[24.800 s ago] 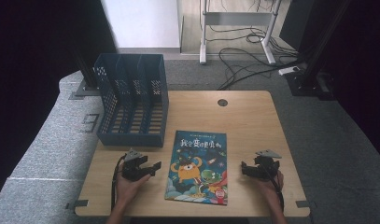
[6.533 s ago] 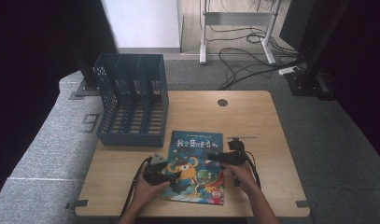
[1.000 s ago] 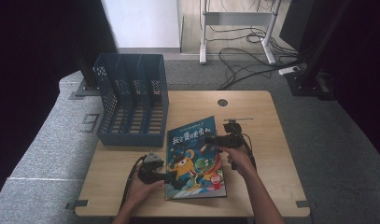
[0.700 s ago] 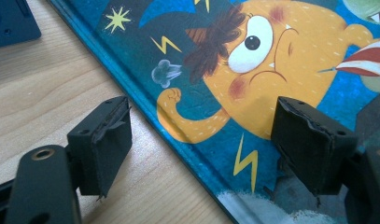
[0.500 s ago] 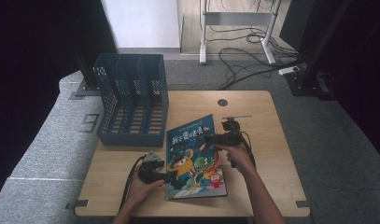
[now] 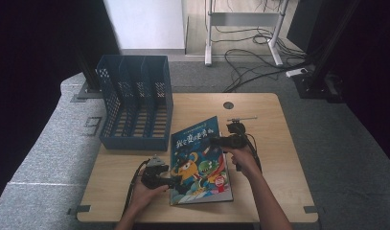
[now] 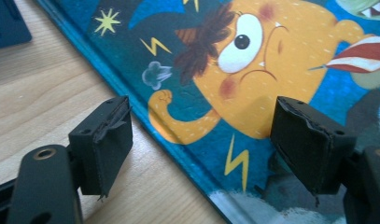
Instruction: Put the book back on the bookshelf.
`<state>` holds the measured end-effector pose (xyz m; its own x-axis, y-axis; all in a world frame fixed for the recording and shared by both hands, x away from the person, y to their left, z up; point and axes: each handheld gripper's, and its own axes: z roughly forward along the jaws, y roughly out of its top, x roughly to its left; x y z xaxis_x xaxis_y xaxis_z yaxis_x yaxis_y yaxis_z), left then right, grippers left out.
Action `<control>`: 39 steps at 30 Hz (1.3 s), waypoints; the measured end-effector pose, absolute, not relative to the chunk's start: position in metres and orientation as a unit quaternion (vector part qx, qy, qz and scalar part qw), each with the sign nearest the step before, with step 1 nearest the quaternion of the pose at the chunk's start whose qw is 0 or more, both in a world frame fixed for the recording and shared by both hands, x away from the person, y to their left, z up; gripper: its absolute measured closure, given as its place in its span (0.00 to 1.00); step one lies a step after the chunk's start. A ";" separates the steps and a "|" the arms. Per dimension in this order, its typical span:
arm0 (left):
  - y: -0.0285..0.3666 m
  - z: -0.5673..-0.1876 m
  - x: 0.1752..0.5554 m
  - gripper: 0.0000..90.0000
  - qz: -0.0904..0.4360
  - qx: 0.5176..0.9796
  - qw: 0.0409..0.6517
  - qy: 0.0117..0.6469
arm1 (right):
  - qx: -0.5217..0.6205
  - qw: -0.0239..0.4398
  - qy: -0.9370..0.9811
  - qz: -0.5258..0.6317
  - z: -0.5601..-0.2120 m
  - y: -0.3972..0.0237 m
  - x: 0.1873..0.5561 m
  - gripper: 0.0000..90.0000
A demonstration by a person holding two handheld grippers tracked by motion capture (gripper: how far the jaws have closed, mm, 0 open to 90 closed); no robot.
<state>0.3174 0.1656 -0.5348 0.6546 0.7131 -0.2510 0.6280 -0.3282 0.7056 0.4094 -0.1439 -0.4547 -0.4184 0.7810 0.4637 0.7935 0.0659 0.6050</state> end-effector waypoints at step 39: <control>0.162 -0.528 0.307 0.21 0.034 0.820 0.421 0.386 | -0.545 0.058 -0.698 -0.461 -0.448 -0.142 0.416 0.87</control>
<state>0.3073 0.1619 -0.5278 0.6996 0.6618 -0.2696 0.6049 -0.3476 0.7164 0.4157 -0.1424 -0.4480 -0.3995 0.7065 0.5842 0.8141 -0.0195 0.5803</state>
